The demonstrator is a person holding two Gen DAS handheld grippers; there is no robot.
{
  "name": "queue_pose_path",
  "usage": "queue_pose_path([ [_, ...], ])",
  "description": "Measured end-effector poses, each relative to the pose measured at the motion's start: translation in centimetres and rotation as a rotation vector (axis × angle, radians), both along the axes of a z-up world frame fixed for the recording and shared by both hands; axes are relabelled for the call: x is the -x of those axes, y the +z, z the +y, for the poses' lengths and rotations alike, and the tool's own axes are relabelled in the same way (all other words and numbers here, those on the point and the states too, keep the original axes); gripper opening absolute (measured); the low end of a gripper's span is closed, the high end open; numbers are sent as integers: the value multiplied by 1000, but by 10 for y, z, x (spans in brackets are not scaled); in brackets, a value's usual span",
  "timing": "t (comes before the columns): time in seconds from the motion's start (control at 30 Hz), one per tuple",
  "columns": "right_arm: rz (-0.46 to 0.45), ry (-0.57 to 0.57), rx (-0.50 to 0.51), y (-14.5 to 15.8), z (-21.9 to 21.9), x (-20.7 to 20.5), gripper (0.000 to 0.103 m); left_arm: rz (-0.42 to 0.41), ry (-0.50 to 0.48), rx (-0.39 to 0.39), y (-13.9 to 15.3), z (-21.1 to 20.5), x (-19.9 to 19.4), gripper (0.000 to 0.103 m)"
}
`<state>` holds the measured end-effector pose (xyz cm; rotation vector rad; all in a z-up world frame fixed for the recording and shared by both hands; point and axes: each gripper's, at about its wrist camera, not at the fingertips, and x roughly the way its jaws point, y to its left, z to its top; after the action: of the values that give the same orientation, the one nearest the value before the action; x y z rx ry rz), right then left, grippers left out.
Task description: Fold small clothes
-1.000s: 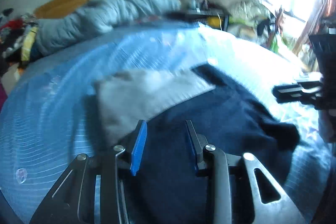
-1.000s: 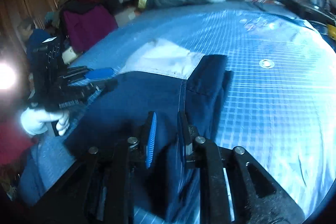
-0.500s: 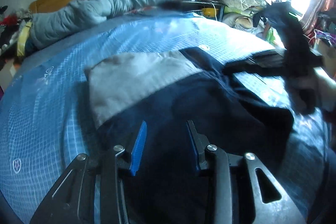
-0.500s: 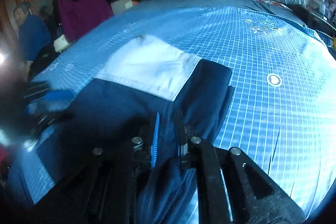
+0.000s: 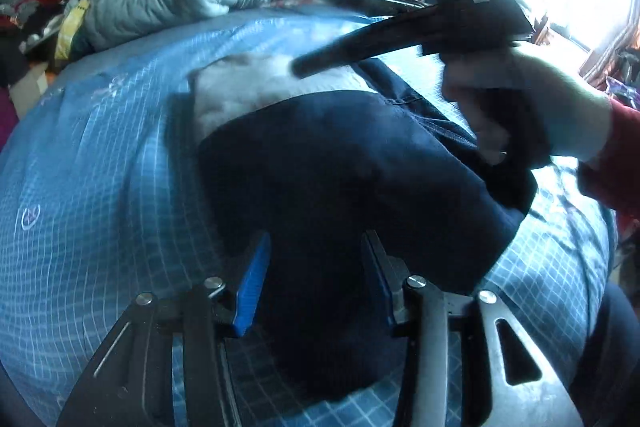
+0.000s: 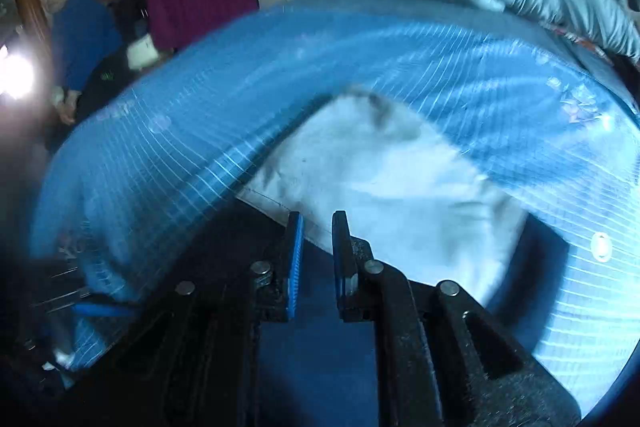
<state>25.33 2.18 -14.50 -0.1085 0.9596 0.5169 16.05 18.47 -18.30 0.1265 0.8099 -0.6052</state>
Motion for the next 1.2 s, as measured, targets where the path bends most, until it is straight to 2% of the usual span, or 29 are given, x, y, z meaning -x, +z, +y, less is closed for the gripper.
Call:
queue_pose_path([
  [0.03, 71, -7, 31, -20, 9, -11, 15, 11, 14, 17, 1, 7, 2, 49],
  [0.07, 75, -10, 20, -26, 14, -15, 15, 16, 30, 27, 1, 14, 4, 49],
  [0.13, 52, -29, 6, -14, 9, -7, 15, 19, 72, 24, 3, 32, 8, 49],
  [0.23, -34, -57, -1, 10, -10, 27, 17, 23, 145, 43, 10, 68, 13, 49],
  [0.27, -42, -76, 3, 12, -20, 41, 21, 27, 169, 54, 12, 81, 15, 49],
  [0.3, -30, -89, 9, 8, -27, 50, 29, 27, 184, 57, 13, 90, 15, 49],
  [0.33, -3, -97, 33, -2, -34, 53, 33, 28, 192, 58, 12, 98, 16, 49],
  [0.4, 23, -129, 29, -17, -48, 59, 32, 42, 217, 54, 9, 111, 19, 49],
  [0.47, 13, -178, 62, -2, -49, 66, 33, 65, 247, 84, 8, 122, 23, 49],
  [0.5, -35, -165, 53, 14, -41, 75, 33, 70, 262, 102, 8, 127, 27, 49],
  [0.57, -98, -85, -53, 40, -19, 101, 29, 68, 289, 111, 8, 136, 36, 49],
  [0.63, -105, 64, -110, 49, 19, 131, 22, 80, 310, 130, 3, 144, 41, 49],
  [0.67, -87, 146, -109, 43, 42, 147, 16, 91, 317, 136, 1, 146, 44, 49],
  [0.73, -20, 253, -86, 19, 76, 166, 13, 101, 317, 134, -3, 149, 48, 49],
  [0.8, 37, 282, -36, -14, 95, 178, 12, 111, 317, 131, -6, 151, 53, 49],
  [0.83, 62, 257, -33, -27, 95, 177, 12, 117, 318, 134, -7, 152, 55, 49],
  [0.87, 86, 227, -71, -33, 89, 172, 11, 122, 320, 135, -8, 154, 56, 49],
  [0.93, 112, 176, -144, -29, 76, 169, 11, 126, 321, 132, -10, 155, 57, 49],
  [1.03, 35, 110, -177, -2, 53, 177, 9, 125, 322, 139, -10, 158, 58, 50],
  [1.1, -21, 12, -191, 13, 18, 178, 11, 127, 323, 140, -11, 159, 58, 50],
  [1.2, -73, -163, -123, 16, -30, 183, 11, 134, 322, 145, -13, 159, 56, 50],
])
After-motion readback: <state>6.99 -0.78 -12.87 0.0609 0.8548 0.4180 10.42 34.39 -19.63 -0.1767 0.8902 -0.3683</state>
